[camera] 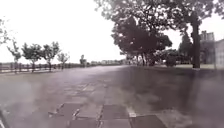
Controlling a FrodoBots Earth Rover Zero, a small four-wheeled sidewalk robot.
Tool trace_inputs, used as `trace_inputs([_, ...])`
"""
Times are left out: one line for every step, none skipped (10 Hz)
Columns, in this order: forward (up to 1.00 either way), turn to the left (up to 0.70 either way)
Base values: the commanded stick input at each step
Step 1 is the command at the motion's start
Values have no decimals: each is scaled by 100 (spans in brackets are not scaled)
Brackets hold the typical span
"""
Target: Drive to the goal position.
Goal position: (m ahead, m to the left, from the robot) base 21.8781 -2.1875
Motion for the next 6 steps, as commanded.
trace_inputs([100, 0])
trace_inputs([100, 0])
trace_inputs([100, 0])
trace_inputs([100, 0])
trace_inputs([100, 0])
trace_inputs([100, 0])
